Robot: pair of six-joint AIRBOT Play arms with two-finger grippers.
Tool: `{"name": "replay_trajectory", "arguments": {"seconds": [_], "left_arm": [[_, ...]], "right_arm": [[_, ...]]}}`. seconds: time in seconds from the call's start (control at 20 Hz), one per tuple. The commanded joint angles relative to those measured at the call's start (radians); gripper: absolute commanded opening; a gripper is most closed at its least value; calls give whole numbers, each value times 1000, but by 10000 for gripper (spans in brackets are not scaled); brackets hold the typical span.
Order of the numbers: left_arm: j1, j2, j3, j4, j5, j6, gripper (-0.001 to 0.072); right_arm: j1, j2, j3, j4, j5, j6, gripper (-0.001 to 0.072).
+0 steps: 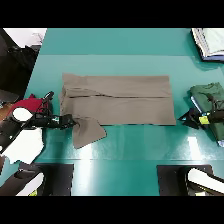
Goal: Fold the shirts.
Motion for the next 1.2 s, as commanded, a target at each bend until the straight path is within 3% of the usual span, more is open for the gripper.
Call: {"name": "replay_trajectory", "arguments": {"seconds": [0.0,0.15,0.2,0.35,0.4,0.45,0.5,0.7,0.95,1.15], "left_arm": [[0,1,7,0,-10,2,29],[0,1,7,0,-8,2,29],[0,1,7,0,-9,2,29],[0,1,7,0,-17,2,28],[0,1,7,1,-27,2,29],[0,1,7,4,-42,2,29],[0,1,8,8,-62,8,29],[0,5,8,9,-178,43,27],[-10,90,7,7,-323,45,27],[-66,148,33,-53,-311,20,27]], "right_arm": [[-10,-87,-20,85,-17,-35,379],[25,-91,-21,92,-26,-42,371],[43,-91,-21,90,-26,-42,325],[90,-91,-20,89,-19,-42,306],[101,-91,-20,88,-16,-42,244],[101,-89,-20,84,-9,-43,70],[101,-79,-20,68,-8,-43,16],[64,63,-18,-86,13,-39,15],[-11,301,-19,-401,192,-34,15],[-18,420,-18,-423,198,-23,14]]}}
